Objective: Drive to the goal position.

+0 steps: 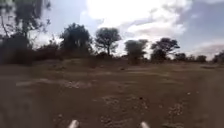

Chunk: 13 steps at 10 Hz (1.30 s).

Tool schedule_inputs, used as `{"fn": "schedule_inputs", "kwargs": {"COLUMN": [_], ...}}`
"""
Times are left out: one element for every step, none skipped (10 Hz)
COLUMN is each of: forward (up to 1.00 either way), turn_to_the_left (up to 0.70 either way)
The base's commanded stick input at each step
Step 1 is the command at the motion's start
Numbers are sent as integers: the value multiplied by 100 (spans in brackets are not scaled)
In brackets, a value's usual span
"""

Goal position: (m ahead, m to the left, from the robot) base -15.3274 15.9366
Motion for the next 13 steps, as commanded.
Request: {"fn": "schedule_inputs", "kwargs": {"forward": [0,0,0,0,0,0,0,0,0,0,0,0,0], "turn_to_the_left": [45,45,45,45,45,45,45,45,45,45,45,45,45]}}
